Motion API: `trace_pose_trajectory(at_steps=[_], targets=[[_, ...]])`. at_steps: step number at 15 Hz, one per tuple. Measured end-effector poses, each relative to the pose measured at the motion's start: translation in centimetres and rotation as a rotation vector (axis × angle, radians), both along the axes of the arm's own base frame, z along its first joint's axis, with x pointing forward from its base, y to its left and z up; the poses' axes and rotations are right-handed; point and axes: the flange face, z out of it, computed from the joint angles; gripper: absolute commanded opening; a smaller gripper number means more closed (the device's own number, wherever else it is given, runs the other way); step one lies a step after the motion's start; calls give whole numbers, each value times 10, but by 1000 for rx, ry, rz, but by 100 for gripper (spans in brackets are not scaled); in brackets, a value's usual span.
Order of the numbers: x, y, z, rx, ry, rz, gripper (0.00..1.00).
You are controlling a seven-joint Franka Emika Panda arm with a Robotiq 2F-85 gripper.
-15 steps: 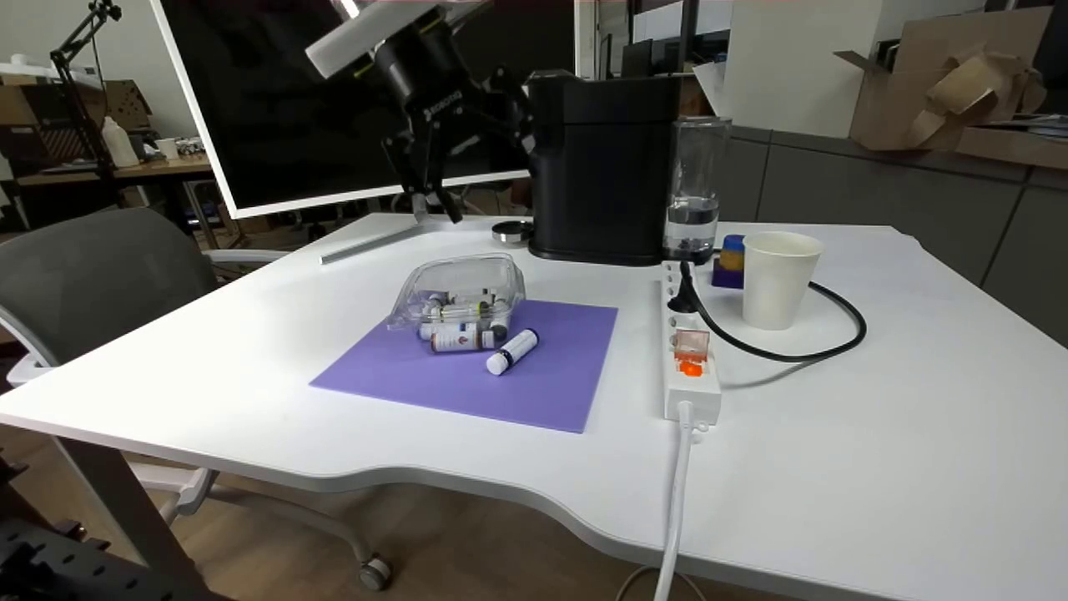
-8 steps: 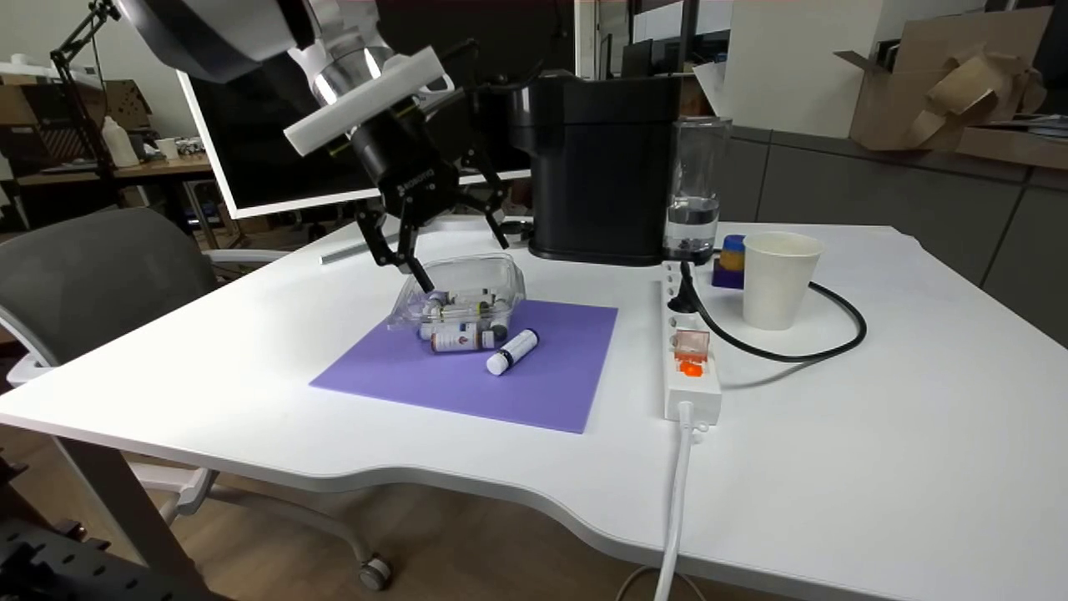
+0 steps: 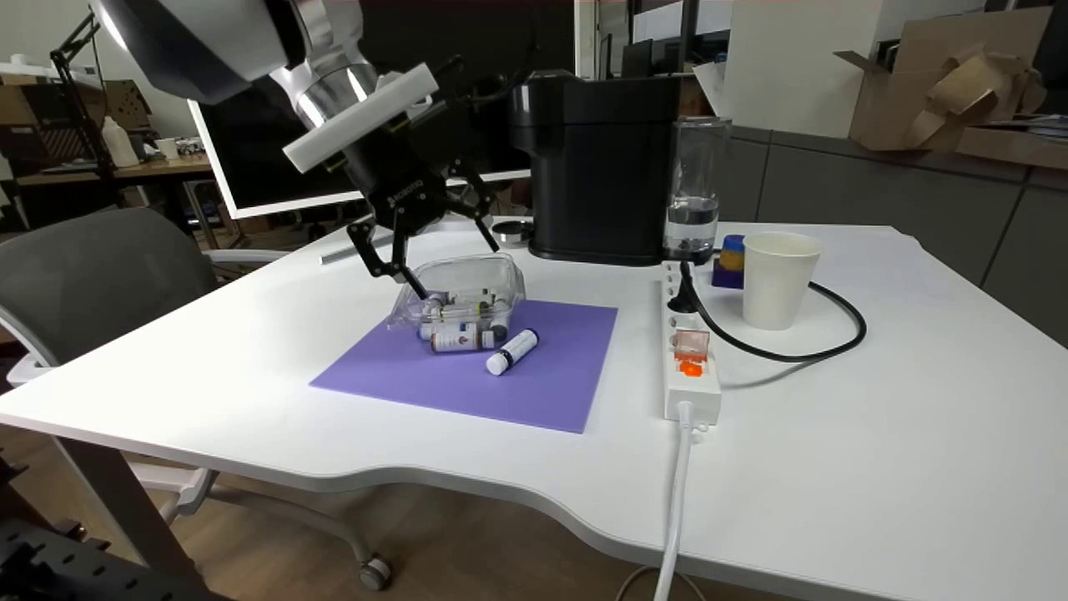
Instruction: Open the lid on the the clear container
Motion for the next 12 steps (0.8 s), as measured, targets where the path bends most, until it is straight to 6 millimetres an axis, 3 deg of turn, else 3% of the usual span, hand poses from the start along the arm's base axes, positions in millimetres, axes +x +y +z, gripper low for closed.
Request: trace_pose_trajectory(at_steps=[7, 12], targets=[[-18, 53, -39, -11, 40, 249, 100], [-23, 71, -42, -21, 40, 342, 100]])
